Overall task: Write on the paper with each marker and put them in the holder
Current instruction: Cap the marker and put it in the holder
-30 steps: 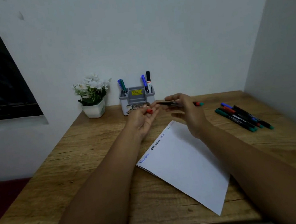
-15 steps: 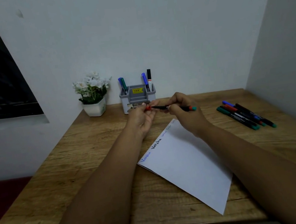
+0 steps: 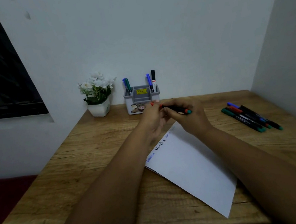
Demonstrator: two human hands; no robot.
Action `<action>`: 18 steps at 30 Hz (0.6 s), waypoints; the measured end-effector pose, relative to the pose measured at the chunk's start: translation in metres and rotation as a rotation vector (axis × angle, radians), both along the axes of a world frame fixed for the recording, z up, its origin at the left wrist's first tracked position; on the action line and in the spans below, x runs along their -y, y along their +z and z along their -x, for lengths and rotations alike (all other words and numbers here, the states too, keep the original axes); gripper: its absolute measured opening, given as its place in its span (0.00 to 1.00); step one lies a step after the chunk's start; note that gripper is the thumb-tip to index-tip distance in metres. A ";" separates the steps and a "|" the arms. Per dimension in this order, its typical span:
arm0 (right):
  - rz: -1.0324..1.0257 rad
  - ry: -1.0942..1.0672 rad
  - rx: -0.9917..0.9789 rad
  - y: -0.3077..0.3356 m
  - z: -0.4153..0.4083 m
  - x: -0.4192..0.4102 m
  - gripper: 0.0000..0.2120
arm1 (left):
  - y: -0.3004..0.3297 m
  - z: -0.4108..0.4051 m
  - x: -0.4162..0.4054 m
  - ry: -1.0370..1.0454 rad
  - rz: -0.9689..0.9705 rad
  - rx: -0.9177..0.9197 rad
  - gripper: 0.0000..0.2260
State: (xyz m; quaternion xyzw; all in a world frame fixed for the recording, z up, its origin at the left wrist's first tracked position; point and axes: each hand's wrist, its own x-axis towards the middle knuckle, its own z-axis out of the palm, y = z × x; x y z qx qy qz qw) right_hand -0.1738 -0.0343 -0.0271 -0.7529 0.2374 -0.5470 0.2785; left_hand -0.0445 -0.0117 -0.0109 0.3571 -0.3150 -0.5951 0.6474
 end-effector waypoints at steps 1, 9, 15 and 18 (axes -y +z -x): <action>-0.050 0.016 0.032 0.002 0.000 0.000 0.08 | 0.001 -0.002 -0.001 -0.022 0.010 0.012 0.15; -0.593 0.311 0.144 0.023 -0.004 -0.014 0.09 | 0.015 -0.042 -0.004 0.346 0.111 0.233 0.06; -0.297 0.004 -0.508 0.029 -0.036 0.003 0.14 | 0.010 -0.056 -0.003 0.500 0.263 0.600 0.16; -0.308 0.022 -0.567 0.037 -0.051 0.010 0.28 | 0.006 -0.054 0.000 0.453 0.299 0.517 0.18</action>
